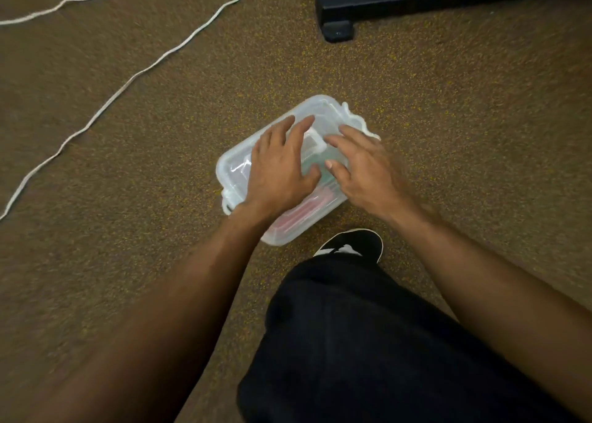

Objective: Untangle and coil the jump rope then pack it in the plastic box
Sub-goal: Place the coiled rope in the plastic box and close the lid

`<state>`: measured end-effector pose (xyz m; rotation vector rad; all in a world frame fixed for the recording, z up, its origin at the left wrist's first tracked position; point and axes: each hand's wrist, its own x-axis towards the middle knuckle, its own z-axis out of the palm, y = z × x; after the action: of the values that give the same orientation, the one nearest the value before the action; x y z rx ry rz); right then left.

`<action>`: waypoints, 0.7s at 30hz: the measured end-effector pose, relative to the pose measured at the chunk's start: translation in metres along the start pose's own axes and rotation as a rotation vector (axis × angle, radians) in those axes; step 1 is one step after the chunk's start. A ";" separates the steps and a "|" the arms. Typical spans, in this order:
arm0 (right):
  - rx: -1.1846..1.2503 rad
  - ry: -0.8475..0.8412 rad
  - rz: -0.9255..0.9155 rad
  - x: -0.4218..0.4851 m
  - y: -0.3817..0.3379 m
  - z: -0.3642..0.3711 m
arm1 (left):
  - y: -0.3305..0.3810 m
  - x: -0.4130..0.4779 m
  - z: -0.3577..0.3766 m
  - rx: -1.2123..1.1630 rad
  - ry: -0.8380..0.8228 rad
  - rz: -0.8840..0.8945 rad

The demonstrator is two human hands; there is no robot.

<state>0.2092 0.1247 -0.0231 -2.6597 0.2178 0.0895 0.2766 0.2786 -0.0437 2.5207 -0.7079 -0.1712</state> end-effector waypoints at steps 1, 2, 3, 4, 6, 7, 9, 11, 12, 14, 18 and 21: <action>-0.004 -0.073 -0.046 -0.002 -0.008 0.000 | -0.006 -0.014 -0.006 -0.007 0.082 -0.027; -0.024 -0.156 -0.094 -0.004 -0.017 0.000 | -0.013 -0.029 -0.011 -0.012 0.157 -0.071; -0.064 -0.229 -0.141 -0.006 -0.025 0.001 | -0.020 -0.043 -0.015 -0.021 0.215 -0.130; -0.111 -0.285 -0.184 -0.007 -0.032 0.003 | -0.026 -0.055 -0.018 -0.039 0.257 -0.195; -0.177 -0.354 -0.241 -0.007 -0.045 0.007 | -0.041 -0.071 -0.022 -0.112 0.307 -0.340; -0.194 -0.374 -0.255 -0.006 -0.051 0.010 | -0.049 -0.075 -0.023 -0.158 0.319 -0.417; -0.241 -0.406 -0.268 -0.004 -0.063 0.016 | -0.068 -0.080 -0.022 -0.285 0.294 -0.577; -0.300 -0.449 -0.256 -0.002 -0.070 0.024 | -0.077 -0.084 -0.023 -0.493 0.194 -0.734; -0.322 -0.474 -0.242 -0.001 -0.072 0.028 | -0.078 -0.087 -0.023 -0.629 0.136 -0.794; -0.337 -0.512 -0.210 -0.002 -0.074 0.033 | -0.076 -0.090 -0.022 -0.864 0.036 -0.863; -0.309 -0.528 -0.171 -0.004 -0.074 0.035 | -0.072 -0.089 -0.006 -1.069 0.010 -0.889; -0.301 -0.535 -0.155 -0.006 -0.075 0.036 | -0.081 -0.087 0.018 -1.144 0.072 -0.965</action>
<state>0.2151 0.2084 -0.0210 -2.8127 -0.1903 0.8256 0.2340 0.3750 -0.1013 1.5064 0.5847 -0.5987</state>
